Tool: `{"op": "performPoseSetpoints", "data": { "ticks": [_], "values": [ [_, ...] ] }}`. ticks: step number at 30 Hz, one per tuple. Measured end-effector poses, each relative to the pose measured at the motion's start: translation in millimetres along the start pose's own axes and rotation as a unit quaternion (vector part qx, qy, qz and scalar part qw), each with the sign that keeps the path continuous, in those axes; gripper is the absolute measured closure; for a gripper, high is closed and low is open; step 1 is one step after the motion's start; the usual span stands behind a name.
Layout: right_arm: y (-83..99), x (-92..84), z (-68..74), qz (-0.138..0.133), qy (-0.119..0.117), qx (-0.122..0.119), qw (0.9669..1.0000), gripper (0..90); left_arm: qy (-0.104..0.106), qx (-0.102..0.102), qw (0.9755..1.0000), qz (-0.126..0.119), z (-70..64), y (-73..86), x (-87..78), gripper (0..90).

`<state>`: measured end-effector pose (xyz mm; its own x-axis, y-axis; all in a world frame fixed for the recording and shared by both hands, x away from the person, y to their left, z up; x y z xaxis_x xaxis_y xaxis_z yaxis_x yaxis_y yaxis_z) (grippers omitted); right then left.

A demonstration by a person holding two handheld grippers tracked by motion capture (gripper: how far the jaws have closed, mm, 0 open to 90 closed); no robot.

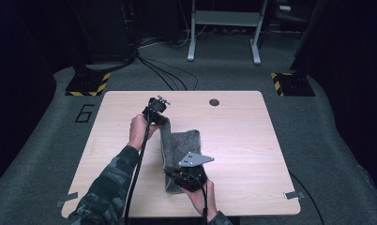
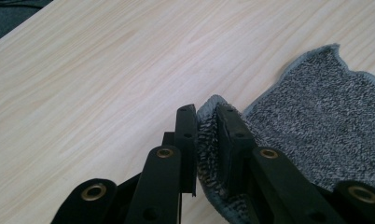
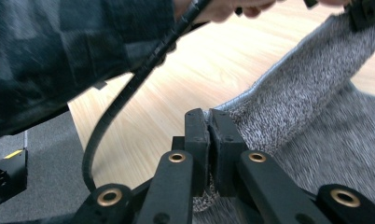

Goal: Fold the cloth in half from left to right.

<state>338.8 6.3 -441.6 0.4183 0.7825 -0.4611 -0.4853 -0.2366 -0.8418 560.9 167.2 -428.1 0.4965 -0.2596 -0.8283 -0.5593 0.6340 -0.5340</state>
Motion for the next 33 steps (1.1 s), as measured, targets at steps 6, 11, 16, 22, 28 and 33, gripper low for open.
{"op": "performPoseSetpoints", "data": {
  "ticks": [6,11,16,22,28,33],
  "values": [
    [10.8,-4.6,-9.9,0.012,0.012,0.008,0.9998,87.0,0.004,0.004,1.0000,0.007,-8.9,-8.1,9.5,78.2],
    [21.6,-9.8,-19.8,0.027,0.033,0.016,0.9990,86.9,0.015,0.001,0.9999,0.007,-19.9,-14.2,22.6,78.1],
    [28.9,-14.2,-28.8,0.034,0.045,0.027,0.9980,86.8,0.022,-0.001,0.9997,0.007,-29.2,-18.1,31.0,78.1],
    [39.3,-19.1,-39.0,0.050,0.064,0.031,0.9962,86.7,0.028,-0.005,0.9996,0.009,-35.4,-20.2,39.8,77.6],
    [48.1,-19.8,-47.9,0.063,0.077,0.033,0.9945,86.5,0.034,-0.015,0.9993,0.007,-40.7,-21.8,48.4,76.4],
    [53.8,-21.3,-50.5,0.071,0.088,0.040,0.9929,86.4,0.037,-0.016,0.9992,0.004,-43.8,-24.0,50.8,76.4]
  ]
}}
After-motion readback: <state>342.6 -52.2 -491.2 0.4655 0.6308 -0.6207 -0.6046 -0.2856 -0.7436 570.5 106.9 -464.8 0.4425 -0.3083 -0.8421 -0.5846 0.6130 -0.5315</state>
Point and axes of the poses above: each handheld gripper's, and its own axes: x roughly forward along the jaws, y roughly out of its underside, z roughly to its left, the point moved 1 cm from there along x, roughly forward along the jaws, and after that the axes turned 5 degrees about x, right-handed, at the moved point
